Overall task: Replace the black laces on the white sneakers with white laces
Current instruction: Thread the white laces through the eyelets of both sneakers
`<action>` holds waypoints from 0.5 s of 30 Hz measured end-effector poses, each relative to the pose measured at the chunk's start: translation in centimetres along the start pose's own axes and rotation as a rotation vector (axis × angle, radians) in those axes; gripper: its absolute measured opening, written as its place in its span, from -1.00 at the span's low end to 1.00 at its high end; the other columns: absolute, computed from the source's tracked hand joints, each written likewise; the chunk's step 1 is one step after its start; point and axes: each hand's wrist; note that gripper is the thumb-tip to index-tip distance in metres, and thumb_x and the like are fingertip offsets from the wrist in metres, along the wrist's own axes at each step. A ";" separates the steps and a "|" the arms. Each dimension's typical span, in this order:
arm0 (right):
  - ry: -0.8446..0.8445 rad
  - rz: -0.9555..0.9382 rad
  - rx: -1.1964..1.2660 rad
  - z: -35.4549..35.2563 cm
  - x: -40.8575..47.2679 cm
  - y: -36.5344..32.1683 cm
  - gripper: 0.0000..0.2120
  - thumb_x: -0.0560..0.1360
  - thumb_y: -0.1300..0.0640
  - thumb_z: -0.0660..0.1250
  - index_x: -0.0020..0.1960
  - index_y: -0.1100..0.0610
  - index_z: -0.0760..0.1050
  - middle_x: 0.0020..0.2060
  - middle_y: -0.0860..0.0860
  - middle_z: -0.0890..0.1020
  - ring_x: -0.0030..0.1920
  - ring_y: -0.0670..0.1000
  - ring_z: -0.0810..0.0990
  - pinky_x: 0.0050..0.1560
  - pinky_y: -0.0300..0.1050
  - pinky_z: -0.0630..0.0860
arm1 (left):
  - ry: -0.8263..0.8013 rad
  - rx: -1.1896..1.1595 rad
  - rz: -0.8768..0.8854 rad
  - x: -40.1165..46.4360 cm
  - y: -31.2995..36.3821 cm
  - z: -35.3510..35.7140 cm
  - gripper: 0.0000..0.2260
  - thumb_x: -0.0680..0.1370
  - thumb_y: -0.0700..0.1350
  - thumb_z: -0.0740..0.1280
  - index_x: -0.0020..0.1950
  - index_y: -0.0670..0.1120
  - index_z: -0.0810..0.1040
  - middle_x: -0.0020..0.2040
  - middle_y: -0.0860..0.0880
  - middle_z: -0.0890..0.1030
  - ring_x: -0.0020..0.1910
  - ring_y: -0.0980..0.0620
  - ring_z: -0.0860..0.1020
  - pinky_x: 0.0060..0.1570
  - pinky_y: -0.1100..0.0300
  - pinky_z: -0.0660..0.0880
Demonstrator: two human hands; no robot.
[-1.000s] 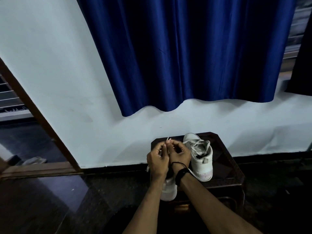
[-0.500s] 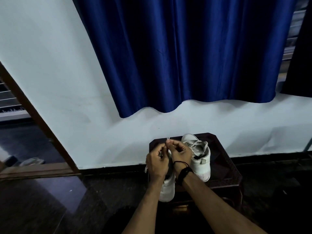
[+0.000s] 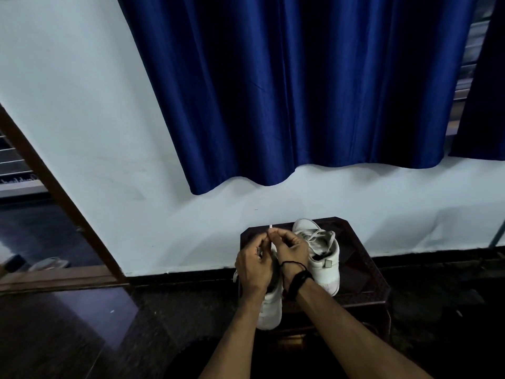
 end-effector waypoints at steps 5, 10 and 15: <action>0.010 0.020 0.006 0.4 0.1 -0.1 -0.92 0.44 0.21 0.47 -0.20 0.07 0.69 -0.24 0.04 0.72 -0.17 -0.05 0.64 -0.04 -0.08 0.57 | 0.006 0.015 -0.001 0.0 0.1 0.0 -0.81 0.57 0.07 0.24 0.13 0.13 0.56 -0.09 0.13 0.69 -0.15 0.17 0.64 -0.19 0.17 0.56; 0.003 0.007 -0.003 0.3 -0.3 -0.4 -0.92 0.45 0.17 0.46 -0.21 0.08 0.68 -0.26 0.02 0.71 -0.19 -0.07 0.65 -0.06 -0.11 0.58 | -0.015 -0.001 -0.020 0.0 0.0 0.1 -0.84 0.58 -0.11 0.34 0.10 0.11 0.60 -0.11 0.16 0.68 -0.16 0.23 0.62 -0.19 0.20 0.56; 0.031 0.006 -0.040 0.6 -0.1 -0.7 -0.88 0.46 0.21 0.44 -0.23 0.06 0.65 -0.28 0.01 0.70 -0.22 -0.07 0.63 -0.08 -0.06 0.57 | -0.022 0.010 -0.025 -0.2 -0.2 0.2 -0.84 0.57 -0.11 0.36 0.11 0.10 0.62 -0.08 0.17 0.69 -0.14 0.24 0.62 -0.17 0.25 0.55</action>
Point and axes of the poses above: each hand's wrist, its own x-axis towards the middle knuckle, its own z-axis out of the palm, y = z × x
